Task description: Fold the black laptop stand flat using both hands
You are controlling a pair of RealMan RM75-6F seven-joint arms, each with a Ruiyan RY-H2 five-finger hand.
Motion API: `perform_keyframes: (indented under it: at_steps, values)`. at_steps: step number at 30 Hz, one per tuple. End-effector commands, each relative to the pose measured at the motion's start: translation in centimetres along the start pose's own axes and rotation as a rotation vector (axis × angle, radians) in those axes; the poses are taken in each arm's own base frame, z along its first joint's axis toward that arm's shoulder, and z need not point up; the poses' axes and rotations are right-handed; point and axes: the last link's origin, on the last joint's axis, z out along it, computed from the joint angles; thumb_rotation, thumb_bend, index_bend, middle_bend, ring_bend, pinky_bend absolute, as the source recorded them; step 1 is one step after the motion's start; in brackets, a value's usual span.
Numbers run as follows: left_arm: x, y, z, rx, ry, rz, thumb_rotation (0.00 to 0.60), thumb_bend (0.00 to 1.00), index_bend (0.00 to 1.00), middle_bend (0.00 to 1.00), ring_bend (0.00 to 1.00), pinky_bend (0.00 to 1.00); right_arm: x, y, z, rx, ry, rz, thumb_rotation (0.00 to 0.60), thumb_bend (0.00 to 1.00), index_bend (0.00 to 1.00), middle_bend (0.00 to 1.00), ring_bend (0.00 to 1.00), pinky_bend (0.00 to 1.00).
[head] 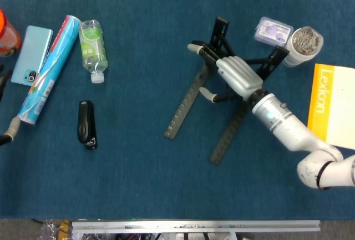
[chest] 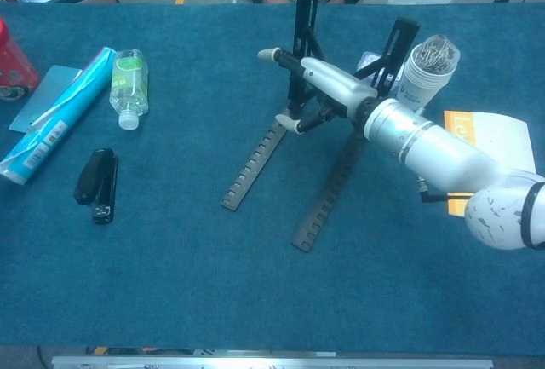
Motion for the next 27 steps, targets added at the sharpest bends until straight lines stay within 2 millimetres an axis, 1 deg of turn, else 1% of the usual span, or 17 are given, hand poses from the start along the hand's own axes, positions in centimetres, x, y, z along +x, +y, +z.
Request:
perform_keyframes:
  at_steps: [1,4,7,10,13,15,20,24,27]
  values:
    - [0.0,0.0,0.0,0.0,0.001,-0.002,0.6,0.34,0.0,0.04,0.0,0.0,0.1,0.1,-0.2,-0.001,0.001,-0.007,0.6,0.34,0.0,0.03,0.0,0.13]
    - [-0.1,-0.1,-0.1,0.001,0.0,-0.001,0.6,0.34,0.0,0.04,0.0,0.0,0.2,-0.1,-0.5,0.008,0.004,-0.01,0.6,0.34,0.0,0.03,0.0,0.13]
    - [-0.1,-0.1,0.0,0.002,0.001,-0.001,0.6,0.34,0.0,0.04,0.0,0.0,0.1,-0.9,-1.3,0.042,-0.012,0.007,0.6,0.34,0.0,0.03,0.0,0.13]
    - [-0.1,-0.1,0.0,0.004,0.0,0.002,0.6,0.34,0.0,0.04,0.0,0.0,0.2,-2.2,-2.7,0.107,-0.027,0.013,0.6,0.34,0.0,0.03,0.0,0.12]
    - [-0.1,-0.2,0.0,0.009,-0.003,0.004,0.6,0.34,0.0,0.04,0.0,0.0,1.0,-3.5,-4.4,0.175,-0.016,0.011,0.6,0.34,0.0,0.03,0.0,0.13]
    - [-0.1,-0.2,0.0,0.013,-0.006,0.007,0.6,0.34,0.0,0.04,0.0,0.0,1.9,-4.3,-5.6,0.212,0.004,0.009,0.6,0.34,0.0,0.04,0.0,0.13]
    - [-0.3,0.1,0.3,0.007,-0.011,0.01,0.6,0.34,0.0,0.04,0.0,0.0,5.0,-5.6,-7.5,0.26,0.098,-0.034,0.6,0.32,0.0,0.04,0.0,0.13]
    - [-0.5,0.4,0.4,0.0,-0.018,0.01,0.6,0.34,0.0,0.04,0.0,0.0,7.0,-5.7,-8.6,0.253,0.172,-0.079,0.6,0.28,0.0,0.04,0.0,0.13]
    - [-0.5,0.6,0.5,-0.001,-0.024,0.013,0.6,0.34,0.0,0.04,0.0,0.0,8.1,-5.4,-9.6,0.227,0.217,-0.11,0.6,0.21,0.0,0.04,0.0,0.12]
